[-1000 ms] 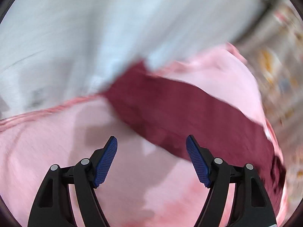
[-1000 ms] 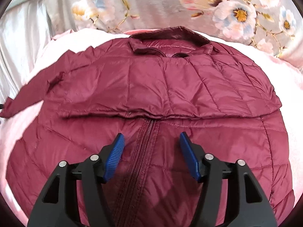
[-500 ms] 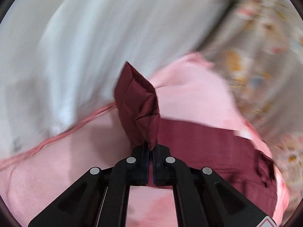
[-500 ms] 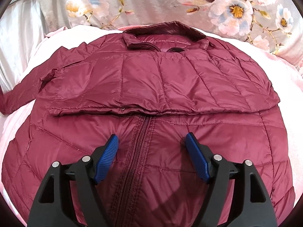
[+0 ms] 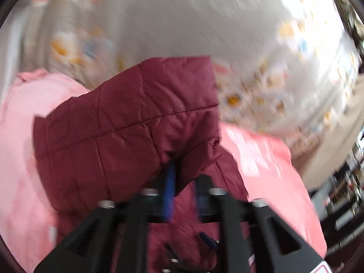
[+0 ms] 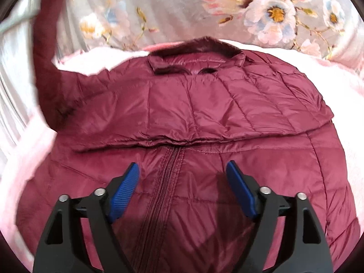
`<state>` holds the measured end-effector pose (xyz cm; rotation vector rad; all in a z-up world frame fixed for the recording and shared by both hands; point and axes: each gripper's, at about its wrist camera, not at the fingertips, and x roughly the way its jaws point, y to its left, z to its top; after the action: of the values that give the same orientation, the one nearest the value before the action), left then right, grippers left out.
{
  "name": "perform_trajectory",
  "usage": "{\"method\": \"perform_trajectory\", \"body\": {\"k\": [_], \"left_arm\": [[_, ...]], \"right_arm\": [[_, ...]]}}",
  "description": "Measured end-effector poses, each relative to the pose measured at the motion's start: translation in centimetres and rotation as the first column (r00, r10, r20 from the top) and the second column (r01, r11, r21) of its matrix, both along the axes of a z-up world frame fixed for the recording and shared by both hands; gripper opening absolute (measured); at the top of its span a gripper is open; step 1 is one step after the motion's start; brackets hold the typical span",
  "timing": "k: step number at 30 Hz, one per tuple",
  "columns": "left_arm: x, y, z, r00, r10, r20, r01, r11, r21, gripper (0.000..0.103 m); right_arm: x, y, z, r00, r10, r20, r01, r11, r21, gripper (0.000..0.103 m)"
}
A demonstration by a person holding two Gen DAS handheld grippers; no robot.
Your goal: Fold large clothes
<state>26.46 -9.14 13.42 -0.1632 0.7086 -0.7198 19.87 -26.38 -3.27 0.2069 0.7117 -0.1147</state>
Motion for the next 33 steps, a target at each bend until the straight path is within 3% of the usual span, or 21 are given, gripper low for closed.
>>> {"method": "perform_trajectory", "body": {"k": [1, 2, 6, 10, 15, 19, 20, 22, 24, 29, 33], "left_arm": [[-0.3, -0.8, -0.8, 1.000, -0.007, -0.030, 0.008, 1.000, 0.009, 0.067], [-0.4, -0.8, -1.6, 0.999, 0.004, -0.048, -0.004, 1.000, 0.005, 0.072], [-0.6, 2.0, -4.4, 0.995, 0.037, -0.094, -0.040, 0.999, -0.022, 0.072], [0.9, 7.6, -7.7, 0.977, 0.154, -0.144, -0.154, 0.988, 0.011, 0.072], [2.6, 15.1, -12.8, 0.911, 0.312, -0.271, -0.311, 0.949, 0.048, 0.072], [2.2, 17.8, -16.3, 0.866, 0.354, -0.353, -0.361, 0.931, 0.051, 0.072], [2.0, 17.9, -16.8, 0.861, 0.359, -0.360, -0.363, 0.930, 0.059, 0.071], [1.8, 17.5, -17.7, 0.861, 0.372, -0.347, -0.365, 0.927, 0.089, 0.071], [1.4, 17.2, -17.7, 0.873, 0.380, -0.307, -0.359, 0.925, 0.122, 0.071], [1.9, 17.3, -17.5, 0.872, 0.382, -0.306, -0.358, 0.924, 0.132, 0.071], [2.8, 17.7, -16.6, 0.862, 0.367, -0.349, -0.365, 0.928, 0.074, 0.071]], "right_arm": [[-0.6, -0.5, 0.2, 1.000, -0.007, 0.006, 0.007, 1.000, 0.027, 0.083], [-1.1, -1.0, 0.3, 1.000, -0.011, 0.010, 0.011, 0.998, 0.059, 0.084], [-2.6, -3.5, 1.3, 0.999, -0.033, 0.035, 0.026, 0.985, 0.172, 0.084], [-1.9, -5.4, 2.9, 0.996, -0.056, 0.063, 0.038, 0.967, 0.251, 0.086], [1.2, -5.2, 2.4, 0.999, -0.043, 0.021, 0.035, 0.952, 0.304, 0.087], [4.2, -2.5, 0.6, 0.996, 0.032, -0.082, -0.010, 0.969, 0.246, 0.085], [4.7, -1.7, 0.2, 0.993, 0.054, -0.101, -0.031, 0.975, 0.218, 0.079], [5.3, -0.8, 0.1, 0.989, 0.071, -0.129, -0.049, 0.985, 0.168, 0.029], [5.1, -0.9, 1.3, 0.993, 0.070, -0.097, -0.055, 0.987, 0.151, 0.006], [4.1, -4.9, 9.0, 0.997, -0.016, 0.078, 0.010, 0.998, 0.070, 0.004], [4.4, -9.1, 11.0, 0.990, -0.104, 0.096, 0.105, 0.995, -0.002, 0.004]]}}
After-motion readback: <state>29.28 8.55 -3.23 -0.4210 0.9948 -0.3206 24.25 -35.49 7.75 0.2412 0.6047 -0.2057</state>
